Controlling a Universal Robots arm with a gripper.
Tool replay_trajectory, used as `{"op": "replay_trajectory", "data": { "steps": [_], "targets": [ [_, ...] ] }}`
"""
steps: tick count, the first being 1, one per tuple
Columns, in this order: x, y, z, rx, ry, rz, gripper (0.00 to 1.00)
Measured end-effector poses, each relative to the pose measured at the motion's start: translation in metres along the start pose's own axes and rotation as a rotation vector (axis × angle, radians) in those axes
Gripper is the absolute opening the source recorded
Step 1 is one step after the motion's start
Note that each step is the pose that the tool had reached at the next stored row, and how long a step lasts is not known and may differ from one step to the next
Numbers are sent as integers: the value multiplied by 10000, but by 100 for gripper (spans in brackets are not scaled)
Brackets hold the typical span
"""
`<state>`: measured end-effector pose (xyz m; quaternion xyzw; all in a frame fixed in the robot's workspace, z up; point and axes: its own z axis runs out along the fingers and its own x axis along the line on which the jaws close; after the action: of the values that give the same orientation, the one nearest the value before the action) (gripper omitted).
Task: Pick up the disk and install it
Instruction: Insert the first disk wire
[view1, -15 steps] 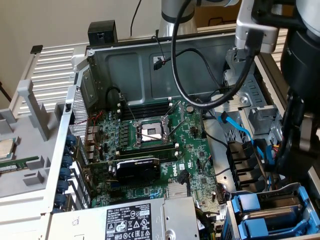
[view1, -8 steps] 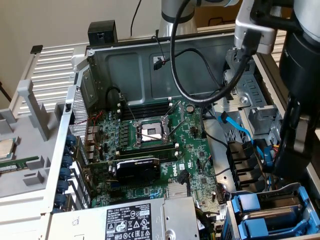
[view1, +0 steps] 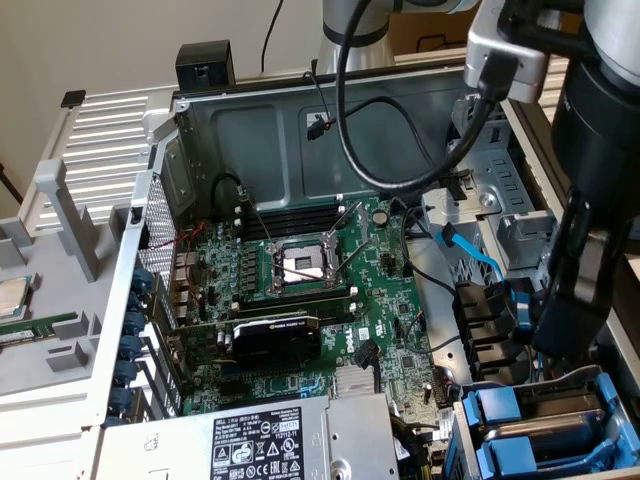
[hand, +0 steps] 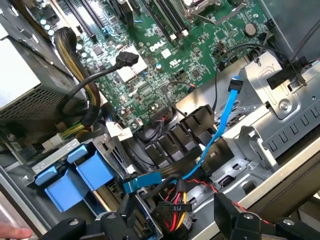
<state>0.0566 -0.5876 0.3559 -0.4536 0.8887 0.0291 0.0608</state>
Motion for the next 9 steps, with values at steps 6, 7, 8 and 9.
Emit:
{"op": "replay_trajectory", "data": {
  "steps": [6, 7, 8, 9],
  "targets": [
    [-17, 14, 18, -16, 30, 201, 73],
    [-18, 14, 20, -17, 35, 241, 73],
    [-19, 15, 22, -19, 42, 281, 73],
    [-20, 15, 26, -23, 49, 321, 73]
  ]
}}
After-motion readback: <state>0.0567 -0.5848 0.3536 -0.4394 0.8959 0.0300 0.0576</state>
